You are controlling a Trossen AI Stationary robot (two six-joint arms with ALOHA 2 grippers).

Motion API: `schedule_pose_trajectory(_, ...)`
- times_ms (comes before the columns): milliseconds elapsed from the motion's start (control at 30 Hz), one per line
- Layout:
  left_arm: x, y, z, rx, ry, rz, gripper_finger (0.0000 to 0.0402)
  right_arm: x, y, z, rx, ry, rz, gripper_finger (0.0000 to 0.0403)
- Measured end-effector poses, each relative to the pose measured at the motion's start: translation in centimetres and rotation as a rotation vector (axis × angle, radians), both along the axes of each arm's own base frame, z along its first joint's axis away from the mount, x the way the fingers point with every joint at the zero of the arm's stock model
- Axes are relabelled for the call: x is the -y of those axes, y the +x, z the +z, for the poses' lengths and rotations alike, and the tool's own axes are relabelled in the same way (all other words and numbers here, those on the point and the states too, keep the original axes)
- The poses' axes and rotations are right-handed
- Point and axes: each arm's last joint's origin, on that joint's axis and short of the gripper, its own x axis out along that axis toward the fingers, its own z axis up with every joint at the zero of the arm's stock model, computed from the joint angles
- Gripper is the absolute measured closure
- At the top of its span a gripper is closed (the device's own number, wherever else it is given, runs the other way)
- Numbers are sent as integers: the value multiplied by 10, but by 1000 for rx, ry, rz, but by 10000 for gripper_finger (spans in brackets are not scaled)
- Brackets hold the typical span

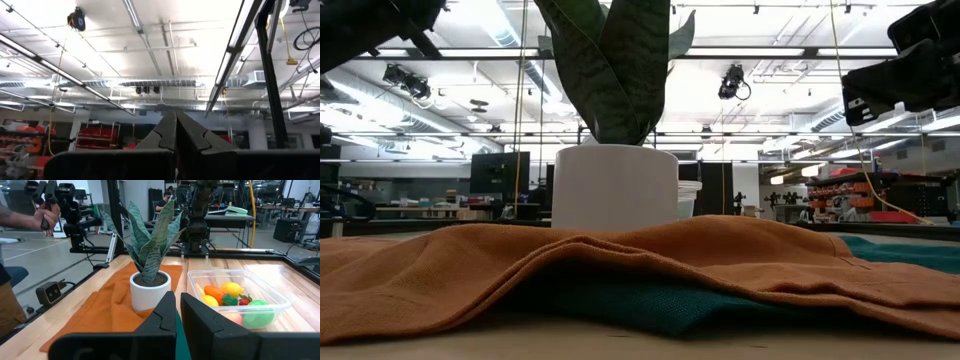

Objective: Pick and placing Produce into tupperware
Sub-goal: Return to Home Position

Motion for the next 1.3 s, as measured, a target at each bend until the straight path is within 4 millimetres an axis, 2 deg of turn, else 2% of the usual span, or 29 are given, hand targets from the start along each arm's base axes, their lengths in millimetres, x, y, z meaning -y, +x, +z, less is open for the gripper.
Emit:
schedule_pose_trajectory(167,0,10,-13,-156,-48,-63,397,0,0,0,-2,0,0,403)
schedule_pose_trajectory(367,2,14,-19,-236,-49,-177,391,0,0,0,-3,0,0,403)
schedule_pose_trajectory(533,1,21,-36,-405,-137,-208,397,0,0,0,-3,0,0,403)
schedule_pose_trajectory(733,1,22,-37,-426,-130,-196,387,0,0,0,-3,0,0,403)
schedule_pose_trajectory(933,1,23,-42,-470,-136,-197,397,0,0,0,-3,0,0,403)
schedule_pose_trajectory(1067,1,23,-44,-496,-127,-190,385,0,0,0,-3,0,0,403)
schedule_pose_trajectory(1300,2,25,-56,-625,-115,-208,397,0,0,0,-3,0,0,403)
